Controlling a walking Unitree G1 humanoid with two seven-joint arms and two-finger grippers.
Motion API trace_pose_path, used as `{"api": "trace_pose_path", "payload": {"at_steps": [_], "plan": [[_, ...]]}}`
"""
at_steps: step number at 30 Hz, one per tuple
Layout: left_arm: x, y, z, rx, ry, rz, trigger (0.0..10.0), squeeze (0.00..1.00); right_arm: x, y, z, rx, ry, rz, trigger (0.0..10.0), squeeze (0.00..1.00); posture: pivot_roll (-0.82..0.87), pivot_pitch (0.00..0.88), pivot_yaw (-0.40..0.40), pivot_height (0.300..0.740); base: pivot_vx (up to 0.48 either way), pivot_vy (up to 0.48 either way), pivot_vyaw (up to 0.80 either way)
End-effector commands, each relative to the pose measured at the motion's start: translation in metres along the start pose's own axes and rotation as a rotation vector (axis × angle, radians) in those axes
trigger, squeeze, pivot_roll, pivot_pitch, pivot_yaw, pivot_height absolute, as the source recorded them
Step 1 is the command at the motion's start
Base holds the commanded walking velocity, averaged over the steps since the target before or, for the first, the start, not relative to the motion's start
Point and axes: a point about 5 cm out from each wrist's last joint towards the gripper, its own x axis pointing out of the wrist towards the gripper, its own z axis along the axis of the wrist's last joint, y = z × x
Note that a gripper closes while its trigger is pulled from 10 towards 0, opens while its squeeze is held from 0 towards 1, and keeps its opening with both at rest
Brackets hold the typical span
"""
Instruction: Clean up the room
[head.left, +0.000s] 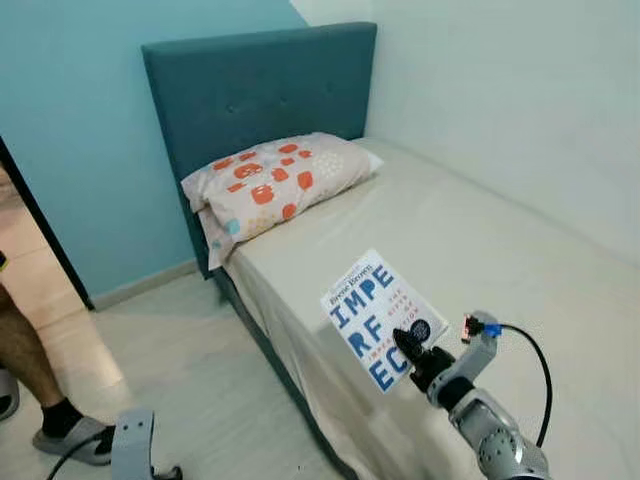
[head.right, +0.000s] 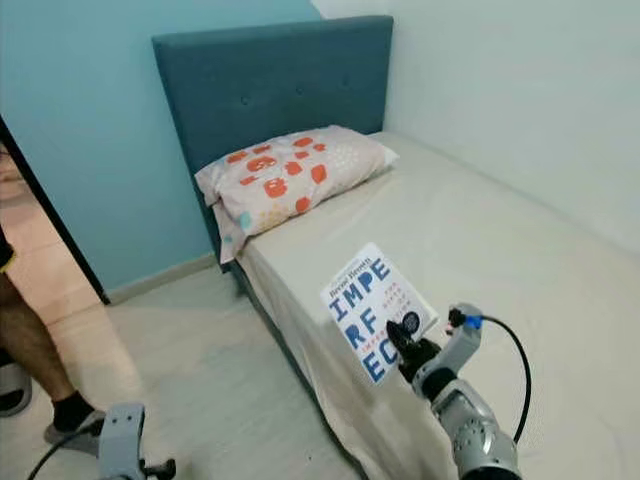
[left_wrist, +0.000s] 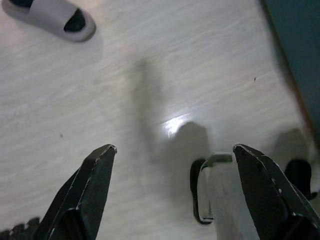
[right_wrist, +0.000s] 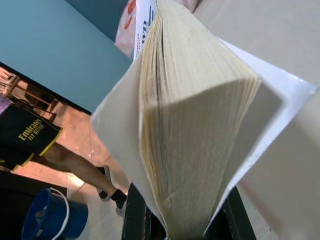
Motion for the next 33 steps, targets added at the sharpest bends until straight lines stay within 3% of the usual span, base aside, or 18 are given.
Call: {"api": "trace_pose_path", "payload": {"at_steps": [1,7,8,9,14,16,23,33], "plan": [[-0.001,-0.001,-0.010,0.013,0.034,0.004,10.0,0.00,-0.002,-0.004,-0.003,-0.018,-0.007,-0.006,0.0,0.00,-0.02,0.000,-0.020,0.722,0.000,0.000,0.00],[-0.002,0.002,-0.016,0.009,0.047,0.010,10.0,0.00,-0.008,-0.018,-0.013,-0.049,0.027,-0.090,0.3,0.00,-0.03,0.000,-0.005,0.737,0.000,0.000,0.00],[-0.003,0.002,-0.016,0.008,0.045,0.010,10.0,0.00,-0.010,-0.024,-0.016,-0.064,0.036,-0.128,1.9,0.00,-0.02,0.000,-0.010,0.740,0.000,0.000,0.00],[-0.003,0.002,-0.016,0.012,0.043,0.005,10.0,0.00,-0.013,-0.029,-0.021,-0.073,0.058,-0.173,10.0,0.00,-0.02,0.000,-0.017,0.740,0.000,0.000,0.00],[-0.002,0.000,-0.015,0.016,0.037,-0.004,10.0,0.00,-0.023,-0.042,-0.034,-0.099,0.111,-0.261,10.0,0.00,-0.03,0.000,-0.017,0.740,0.000,0.000,0.00],[-0.002,-0.003,-0.014,0.015,0.032,-0.010,10.0,0.00,-0.035,-0.053,-0.046,-0.095,0.139,-0.331,10.0,0.00,-0.03,0.000,-0.022,0.740,0.000,0.000,0.00],[-0.001,-0.010,-0.013,0.024,0.030,-0.030,10.0,0.00,-0.061,-0.072,-0.072,-0.097,0.226,-0.461,10.0,0.00,-0.02,0.000,-0.019,0.740,0.000,0.000,0.76],[-0.001,-0.009,-0.014,0.052,0.037,-0.043,10.0,0.00,-0.078,-0.077,-0.092,-0.093,0.288,-0.503,10.0,0.00,-0.03,0.000,-0.011,0.740,0.000,0.000,0.76]]}}
